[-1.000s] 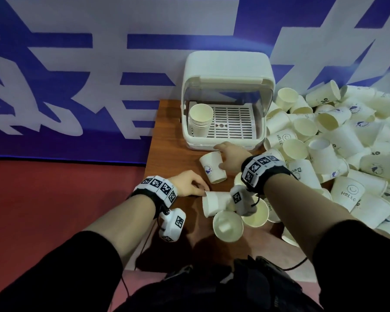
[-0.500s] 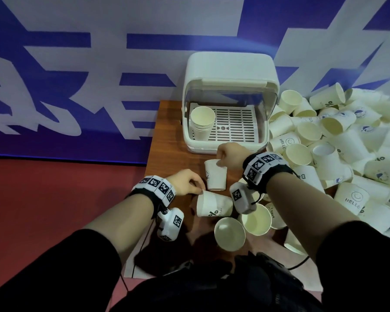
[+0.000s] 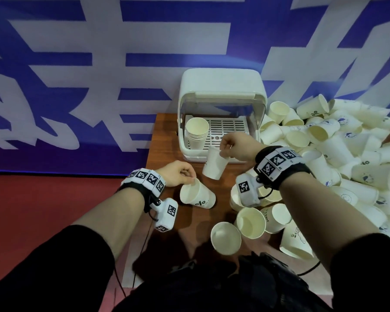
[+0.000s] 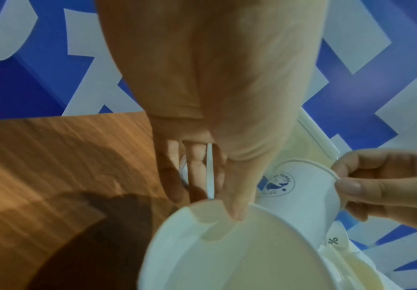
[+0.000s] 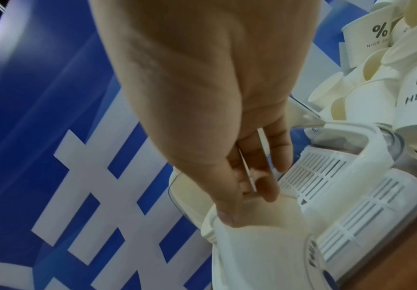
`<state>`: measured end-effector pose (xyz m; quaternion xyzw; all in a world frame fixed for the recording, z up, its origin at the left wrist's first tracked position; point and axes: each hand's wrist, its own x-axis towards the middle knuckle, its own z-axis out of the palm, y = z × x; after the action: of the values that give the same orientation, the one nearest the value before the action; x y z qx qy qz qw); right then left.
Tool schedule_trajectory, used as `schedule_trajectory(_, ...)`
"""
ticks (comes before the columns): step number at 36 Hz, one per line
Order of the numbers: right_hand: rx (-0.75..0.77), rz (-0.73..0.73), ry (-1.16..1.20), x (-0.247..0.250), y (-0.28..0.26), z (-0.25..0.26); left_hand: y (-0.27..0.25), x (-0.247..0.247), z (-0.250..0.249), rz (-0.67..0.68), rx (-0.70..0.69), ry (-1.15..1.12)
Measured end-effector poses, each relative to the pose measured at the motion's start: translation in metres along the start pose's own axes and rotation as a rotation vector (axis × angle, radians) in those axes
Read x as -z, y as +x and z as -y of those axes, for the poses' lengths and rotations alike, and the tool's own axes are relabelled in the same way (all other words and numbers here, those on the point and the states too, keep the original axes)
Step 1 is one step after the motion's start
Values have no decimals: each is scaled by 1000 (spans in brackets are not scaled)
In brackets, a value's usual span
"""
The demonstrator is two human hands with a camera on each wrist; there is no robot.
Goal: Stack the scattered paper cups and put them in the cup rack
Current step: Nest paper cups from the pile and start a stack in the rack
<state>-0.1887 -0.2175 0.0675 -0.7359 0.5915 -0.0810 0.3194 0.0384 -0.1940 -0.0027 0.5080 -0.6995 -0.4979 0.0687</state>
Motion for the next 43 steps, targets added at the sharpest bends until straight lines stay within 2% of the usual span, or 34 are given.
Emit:
schedule_trajectory(9, 100, -285, 67, 18, -5, -1, -4, 20, -20, -114, -5, -106)
schedule_trajectory(15, 135, -429, 84, 26, -6, 0, -2, 33, -33, -352, -8, -179)
schedule_trajectory(21, 215, -611, 124, 34, -6, 4, 3, 51, -46, -523, -33, -284)
schedule_trajectory(27, 294, -689, 112, 44, -5, 9, 9, 67, -62, -696, -60, -371)
schedule_trajectory(31, 323, -794, 170, 48, 0, 13, 16, 77, -66, -831, -38, -420)
schedule_trajectory(36, 350, -848, 206, 48, 7, 17, 23, 82, -72, -873, -22, -447)
schedule_trajectory(43, 392, -847, 261, 44, 12, 24, 33, 81, -73, -847, 37, -420)
